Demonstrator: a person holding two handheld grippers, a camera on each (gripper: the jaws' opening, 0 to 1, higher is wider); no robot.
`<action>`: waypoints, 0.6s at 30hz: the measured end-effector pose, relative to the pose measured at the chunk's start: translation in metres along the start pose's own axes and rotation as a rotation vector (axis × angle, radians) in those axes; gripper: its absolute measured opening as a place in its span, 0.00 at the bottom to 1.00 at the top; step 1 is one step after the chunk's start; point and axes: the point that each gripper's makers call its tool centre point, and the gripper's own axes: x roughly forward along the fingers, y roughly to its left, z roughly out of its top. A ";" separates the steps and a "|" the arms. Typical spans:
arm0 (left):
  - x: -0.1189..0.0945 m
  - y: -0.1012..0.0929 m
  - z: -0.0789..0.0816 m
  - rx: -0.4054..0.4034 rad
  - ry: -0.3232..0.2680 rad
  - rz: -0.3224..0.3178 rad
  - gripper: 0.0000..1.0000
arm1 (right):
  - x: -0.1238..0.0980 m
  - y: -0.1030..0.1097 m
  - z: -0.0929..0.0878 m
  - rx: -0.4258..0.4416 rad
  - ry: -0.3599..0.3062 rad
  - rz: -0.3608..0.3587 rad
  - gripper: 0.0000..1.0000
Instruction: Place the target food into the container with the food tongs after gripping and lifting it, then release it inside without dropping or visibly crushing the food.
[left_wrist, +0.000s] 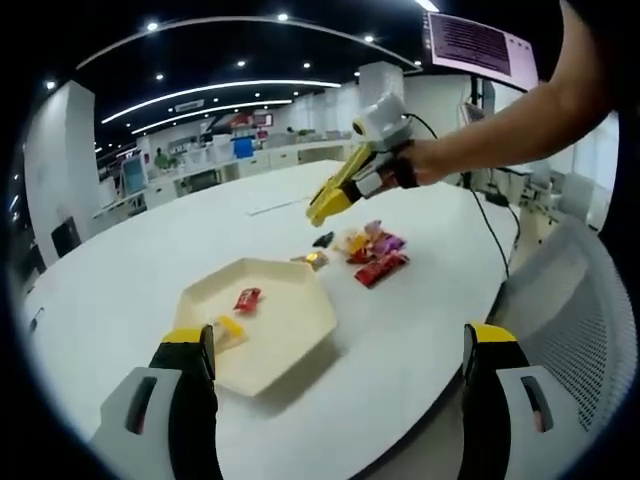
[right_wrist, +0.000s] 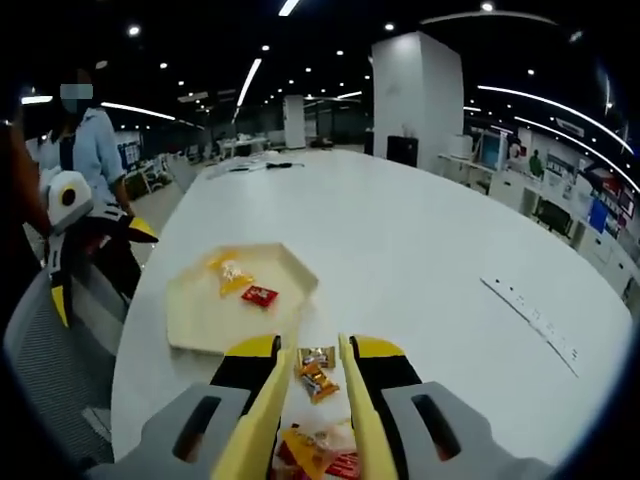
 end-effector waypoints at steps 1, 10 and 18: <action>0.000 0.000 0.000 0.000 0.000 0.000 1.00 | 0.002 0.000 -0.003 0.004 0.004 0.003 0.26; 0.000 0.001 -0.002 -0.005 0.007 0.004 1.00 | 0.015 0.002 -0.024 0.002 0.051 0.018 0.26; 0.000 0.002 -0.002 -0.007 0.008 0.008 1.00 | 0.026 0.003 -0.037 -0.020 0.096 0.036 0.26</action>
